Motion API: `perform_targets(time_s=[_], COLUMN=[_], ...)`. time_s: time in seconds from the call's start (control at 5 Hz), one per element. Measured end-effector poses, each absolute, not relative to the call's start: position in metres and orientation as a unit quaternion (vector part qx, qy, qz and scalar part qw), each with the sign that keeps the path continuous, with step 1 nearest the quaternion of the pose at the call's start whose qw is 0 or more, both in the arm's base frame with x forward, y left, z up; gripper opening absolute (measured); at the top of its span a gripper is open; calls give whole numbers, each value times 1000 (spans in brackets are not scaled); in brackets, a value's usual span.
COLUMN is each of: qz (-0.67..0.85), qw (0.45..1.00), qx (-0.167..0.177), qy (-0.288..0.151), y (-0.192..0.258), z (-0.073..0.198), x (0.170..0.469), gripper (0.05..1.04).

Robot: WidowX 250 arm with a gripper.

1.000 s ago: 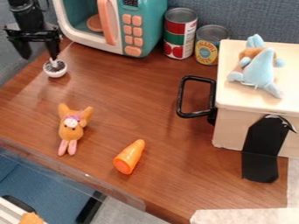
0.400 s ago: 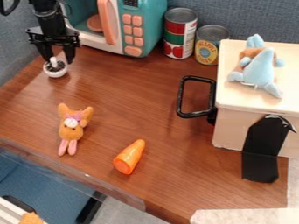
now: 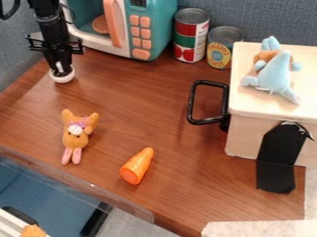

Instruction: Move the white object to the bottom left side of the table

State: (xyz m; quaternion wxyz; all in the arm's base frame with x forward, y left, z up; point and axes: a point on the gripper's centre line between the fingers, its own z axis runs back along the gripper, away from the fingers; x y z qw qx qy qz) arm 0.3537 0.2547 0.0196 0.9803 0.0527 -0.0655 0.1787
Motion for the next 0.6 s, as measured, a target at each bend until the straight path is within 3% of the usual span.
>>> perform_targets(time_s=[0.2,0.4,0.6], qz=[179,192,196], qw=[981,975,975], qx=[44,43,53], qy=[-62,-102,-93], y=[247,242,235], z=[27,65,64], x=[342,321,292], gripper=[224,224,224])
